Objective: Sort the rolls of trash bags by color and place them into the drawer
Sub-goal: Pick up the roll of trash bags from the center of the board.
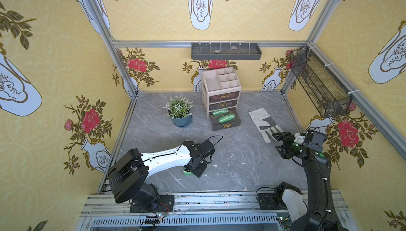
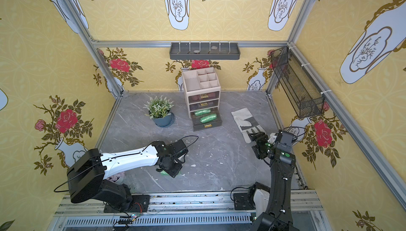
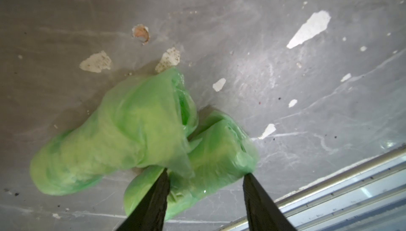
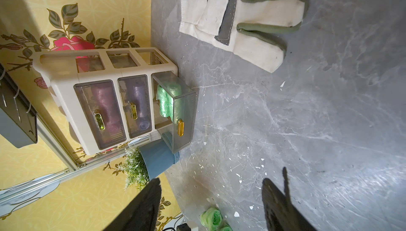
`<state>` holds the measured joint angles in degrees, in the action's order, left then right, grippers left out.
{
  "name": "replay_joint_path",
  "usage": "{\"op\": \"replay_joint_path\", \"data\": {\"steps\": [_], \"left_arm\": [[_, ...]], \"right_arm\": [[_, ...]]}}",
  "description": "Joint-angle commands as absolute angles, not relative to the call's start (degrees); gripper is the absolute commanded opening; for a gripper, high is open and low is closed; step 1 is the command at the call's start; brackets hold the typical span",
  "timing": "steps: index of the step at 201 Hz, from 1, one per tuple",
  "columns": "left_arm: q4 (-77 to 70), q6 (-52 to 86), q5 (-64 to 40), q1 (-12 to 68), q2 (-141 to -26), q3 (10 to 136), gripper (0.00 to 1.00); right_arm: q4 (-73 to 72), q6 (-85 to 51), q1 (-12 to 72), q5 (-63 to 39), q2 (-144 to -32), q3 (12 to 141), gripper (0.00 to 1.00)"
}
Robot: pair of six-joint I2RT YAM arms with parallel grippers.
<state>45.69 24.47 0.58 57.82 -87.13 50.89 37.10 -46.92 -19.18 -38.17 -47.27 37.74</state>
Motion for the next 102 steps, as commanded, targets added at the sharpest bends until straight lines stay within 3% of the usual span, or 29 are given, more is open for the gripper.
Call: {"op": "replay_joint_path", "data": {"steps": [1,102], "left_arm": [[45.9,25.1,-2.3,57.9,-88.0,50.1,0.53],[41.7,25.8,-6.1,58.2,-91.1,49.2,0.37]], "right_arm": [[34.6,-47.9,-18.3,-36.6,-47.4,37.7,0.73],[34.6,-48.3,-17.1,-35.7,-47.3,37.7,0.73]]}}
